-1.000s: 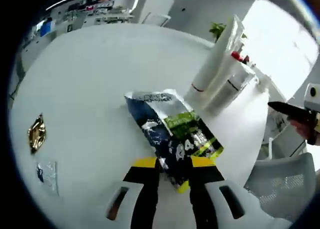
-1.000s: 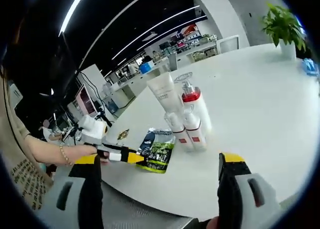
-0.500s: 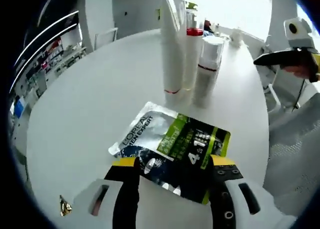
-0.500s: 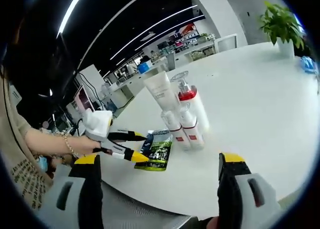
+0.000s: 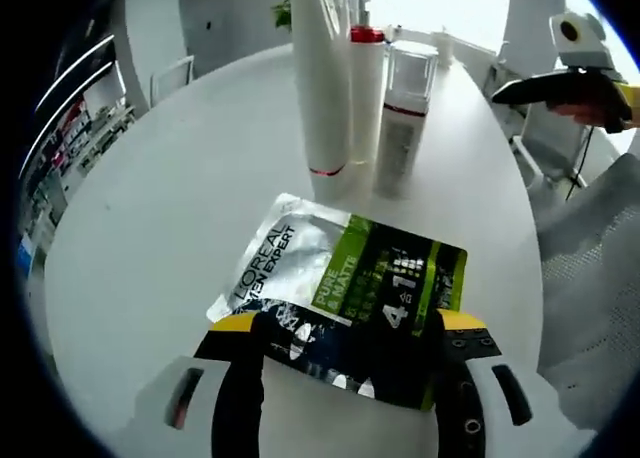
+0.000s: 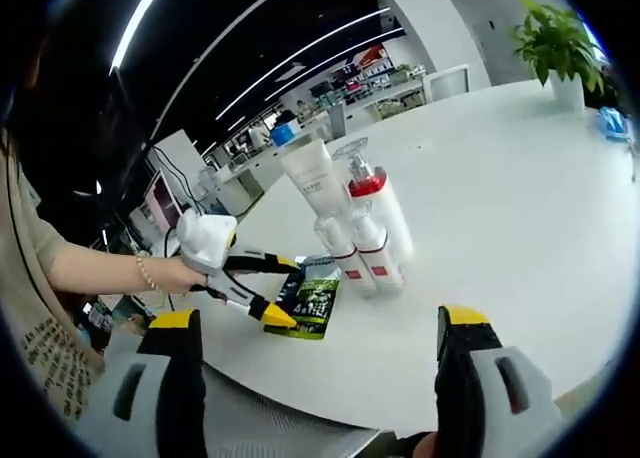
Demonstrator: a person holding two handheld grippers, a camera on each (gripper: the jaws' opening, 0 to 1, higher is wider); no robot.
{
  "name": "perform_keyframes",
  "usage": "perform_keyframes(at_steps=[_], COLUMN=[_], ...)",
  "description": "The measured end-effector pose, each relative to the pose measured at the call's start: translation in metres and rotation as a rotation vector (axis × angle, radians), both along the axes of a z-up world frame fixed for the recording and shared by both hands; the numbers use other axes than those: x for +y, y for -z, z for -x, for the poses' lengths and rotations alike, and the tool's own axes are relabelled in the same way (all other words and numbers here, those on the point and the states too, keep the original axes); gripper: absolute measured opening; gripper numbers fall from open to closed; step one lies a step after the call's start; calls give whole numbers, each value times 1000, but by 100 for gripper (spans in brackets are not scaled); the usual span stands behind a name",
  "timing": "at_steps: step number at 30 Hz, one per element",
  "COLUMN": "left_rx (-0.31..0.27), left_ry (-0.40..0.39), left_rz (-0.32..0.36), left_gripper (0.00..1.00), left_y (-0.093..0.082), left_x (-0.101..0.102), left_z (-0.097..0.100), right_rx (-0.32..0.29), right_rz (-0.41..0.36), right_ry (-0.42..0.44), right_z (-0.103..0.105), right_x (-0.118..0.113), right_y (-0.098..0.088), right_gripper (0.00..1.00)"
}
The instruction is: Arrange the skincare products in the storage area until every visible bottle or jar stands upright without overlapping.
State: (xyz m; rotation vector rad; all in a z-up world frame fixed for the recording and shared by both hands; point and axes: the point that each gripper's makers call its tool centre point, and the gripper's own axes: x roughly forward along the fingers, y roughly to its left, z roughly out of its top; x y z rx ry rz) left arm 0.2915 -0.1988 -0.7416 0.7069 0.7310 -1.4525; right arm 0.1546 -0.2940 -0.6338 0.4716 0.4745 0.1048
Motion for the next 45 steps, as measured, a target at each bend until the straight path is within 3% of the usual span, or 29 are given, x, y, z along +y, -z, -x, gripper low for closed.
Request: perform_keyframes(at_steps=[8, 22, 35, 45], left_rx=[4, 53, 132, 172], left_ry=[0, -145, -349, -465], left_rz=[-3, 59, 111, 172], left_gripper=[66, 77, 96, 97], left_y=[0, -24, -40, -56], left_x=[0, 7, 47, 86], left_z=[0, -3, 3, 11], right_rx=[4, 10, -1, -10], right_rz=[5, 28, 49, 54], right_ry=[-6, -43, -81, -99], right_z=[-3, -7, -14, -18], right_x=[0, 9, 21, 28], right_y=[1, 2, -2, -3], right_gripper=[98, 98, 98, 98])
